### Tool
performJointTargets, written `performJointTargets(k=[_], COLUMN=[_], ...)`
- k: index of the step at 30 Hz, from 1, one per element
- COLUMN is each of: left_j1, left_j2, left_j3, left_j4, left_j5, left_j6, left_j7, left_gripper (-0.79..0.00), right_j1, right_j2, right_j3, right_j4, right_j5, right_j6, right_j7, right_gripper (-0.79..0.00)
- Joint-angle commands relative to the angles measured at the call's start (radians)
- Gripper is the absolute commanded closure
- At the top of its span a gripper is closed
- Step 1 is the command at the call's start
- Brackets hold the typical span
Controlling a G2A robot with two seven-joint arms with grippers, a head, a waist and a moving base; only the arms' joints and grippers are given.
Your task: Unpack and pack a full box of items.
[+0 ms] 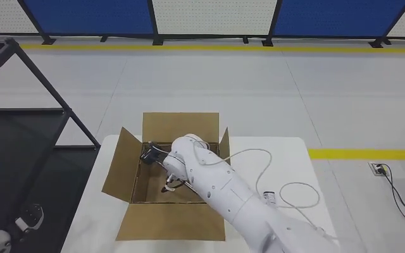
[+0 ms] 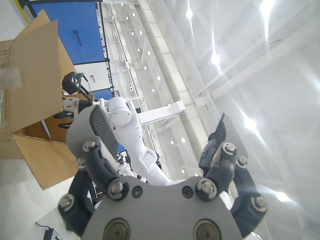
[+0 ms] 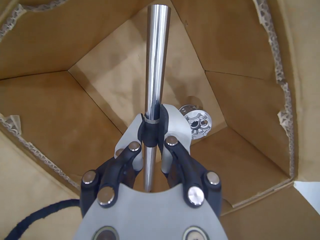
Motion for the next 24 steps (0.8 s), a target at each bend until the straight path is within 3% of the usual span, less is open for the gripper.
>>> performJointTargets(k=[1, 6, 11, 13, 15, 24], left_j1=[0.0, 0.0, 0.0, 0.0, 0.0, 0.0], left_j2=[0.0, 0.0, 0.0, 0.0, 0.0, 0.0], left_j3=[0.0, 0.0, 0.0, 0.0, 0.0, 0.0], left_j4=[0.0, 0.0, 0.0, 0.0, 0.0, 0.0], left_j5=[0.0, 0.0, 0.0, 0.0, 0.0, 0.0], left_j6=[0.0, 0.0, 0.0, 0.0, 0.0, 0.0], left_j7=[0.0, 0.0, 0.0, 0.0, 0.0, 0.0], left_gripper=[-0.785, -0.785, -0.785, -0.785, -0.785, -0.785], right_j1=[0.0, -0.007, -0.017, -0.021, -0.023, -0.024], right_j2=[-0.016, -0.054, -0.065, -0.066, -0.067, -0.068], right_j3=[-0.008, -0.026, -0.038, -0.043, -0.047, -0.064], right_j4=[0.027, 0.085, 0.11, 0.116, 0.122, 0.133], right_j5=[-0.009, -0.034, -0.029, -0.025, -0.018, 0.009], right_j6=[0.001, 0.011, 0.012, 0.017, 0.019, 0.013], right_j7=[-0.007, -0.016, -0.022, -0.022, -0.02, -0.023], right_gripper=[0.0, 0.0, 0.0, -0.154, -0.246, -0.252])
